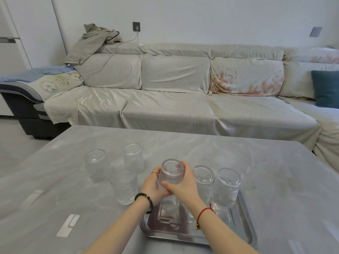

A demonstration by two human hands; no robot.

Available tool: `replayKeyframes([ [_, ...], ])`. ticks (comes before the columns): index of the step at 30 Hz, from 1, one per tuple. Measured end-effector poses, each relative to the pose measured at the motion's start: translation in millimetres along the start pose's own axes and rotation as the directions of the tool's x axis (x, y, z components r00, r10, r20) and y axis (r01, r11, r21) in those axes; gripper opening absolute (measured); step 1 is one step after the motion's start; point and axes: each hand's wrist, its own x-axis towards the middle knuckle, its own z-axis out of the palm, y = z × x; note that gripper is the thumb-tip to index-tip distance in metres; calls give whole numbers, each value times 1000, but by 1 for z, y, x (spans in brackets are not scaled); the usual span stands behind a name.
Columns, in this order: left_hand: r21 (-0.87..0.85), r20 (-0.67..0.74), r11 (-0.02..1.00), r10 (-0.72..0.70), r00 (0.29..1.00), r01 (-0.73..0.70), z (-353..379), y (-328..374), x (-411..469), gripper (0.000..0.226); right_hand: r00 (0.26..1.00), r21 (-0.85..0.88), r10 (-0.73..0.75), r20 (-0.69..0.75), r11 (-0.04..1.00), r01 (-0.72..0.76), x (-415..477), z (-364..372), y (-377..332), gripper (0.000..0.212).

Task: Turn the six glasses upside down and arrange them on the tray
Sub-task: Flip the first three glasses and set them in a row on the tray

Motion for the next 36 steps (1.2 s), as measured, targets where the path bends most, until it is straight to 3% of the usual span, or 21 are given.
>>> replayKeyframes([
  [3,-9,-5,1000,-10,1000,10,7,-11,2,66,999,-56,42,24,998,-41,-3,4,11,92],
  [7,-108,-54,992,-74,996,68,13,-20,5,67,996,-115,74,52,991,-68,-17,13,25,81],
  [15,-103,-22,991,-85,996,82,20,-23,12,80,995,11,104,-8,994,-104,-31,22,35,74],
  [20,-73,-3,995,-69,998,68,19,-27,9,77,989,71,145,-28,987,-143,-36,22,33,69],
  [22,-32,11,998,-56,998,56,19,-29,5,64,985,105,167,-39,981,-162,-41,25,33,66],
  [25,9,-15,998,-64,998,64,22,-32,0,53,974,178,225,-7,959,-220,-45,29,33,66],
  [31,23,-46,995,-94,995,95,23,-27,-3,64,967,214,248,54,943,-254,-50,19,31,68],
  [34,45,-45,994,-93,995,95,23,-26,-7,72,968,256,204,-145,953,-162,-60,1,37,45],
  [36,103,-82,991,-82,993,91,22,-27,-12,80,926,283,198,-322,953,-105,-67,-10,44,42],
])
